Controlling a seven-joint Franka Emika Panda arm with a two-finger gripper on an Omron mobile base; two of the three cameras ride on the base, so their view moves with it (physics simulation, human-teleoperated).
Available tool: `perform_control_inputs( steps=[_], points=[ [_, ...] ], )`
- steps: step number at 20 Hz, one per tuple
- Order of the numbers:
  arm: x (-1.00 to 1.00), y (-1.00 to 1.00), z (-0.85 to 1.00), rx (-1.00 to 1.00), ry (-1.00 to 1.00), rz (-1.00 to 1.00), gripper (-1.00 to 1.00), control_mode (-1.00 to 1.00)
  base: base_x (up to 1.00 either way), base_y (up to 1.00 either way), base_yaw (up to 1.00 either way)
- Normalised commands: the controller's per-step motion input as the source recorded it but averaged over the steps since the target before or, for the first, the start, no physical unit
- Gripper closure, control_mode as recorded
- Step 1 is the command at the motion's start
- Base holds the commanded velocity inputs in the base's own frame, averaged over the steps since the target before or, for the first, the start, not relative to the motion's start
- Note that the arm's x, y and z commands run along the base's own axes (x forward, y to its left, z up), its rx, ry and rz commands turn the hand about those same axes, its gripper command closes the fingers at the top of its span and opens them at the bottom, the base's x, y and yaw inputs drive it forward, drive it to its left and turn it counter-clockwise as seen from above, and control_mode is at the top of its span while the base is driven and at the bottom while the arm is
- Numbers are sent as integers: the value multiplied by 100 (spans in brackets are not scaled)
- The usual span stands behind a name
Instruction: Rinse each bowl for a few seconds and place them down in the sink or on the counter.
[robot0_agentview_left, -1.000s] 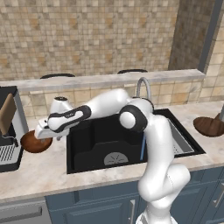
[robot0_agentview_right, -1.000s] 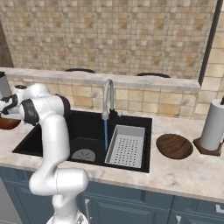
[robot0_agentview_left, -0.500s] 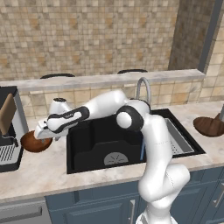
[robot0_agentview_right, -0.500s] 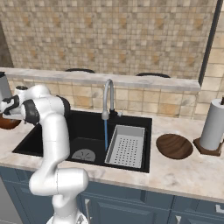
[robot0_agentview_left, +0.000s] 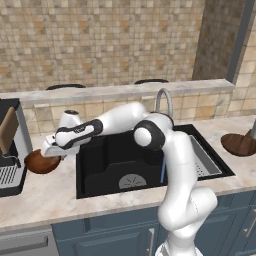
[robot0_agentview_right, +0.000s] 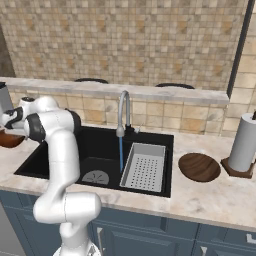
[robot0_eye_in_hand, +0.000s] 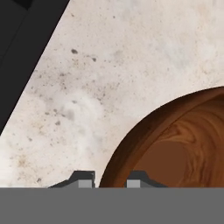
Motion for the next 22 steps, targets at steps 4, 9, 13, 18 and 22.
perform_control_inputs(
  steps=[4, 9, 13, 18, 22],
  points=[
    [0, -26, 0, 6, 0, 0, 100, -100, 0, 0, 0],
    [0, -32, 0, 5, 2, 0, 100, -100, 0, 0, 0],
    [0, -38, 13, 10, 4, 0, 100, -100, 0, 0, 0],
    [-28, -60, 32, 10, 2, 0, 100, -100, 0, 0, 0],
    [-49, -70, 30, 3, 0, 0, 100, -100, 0, 0, 0]
  ],
)
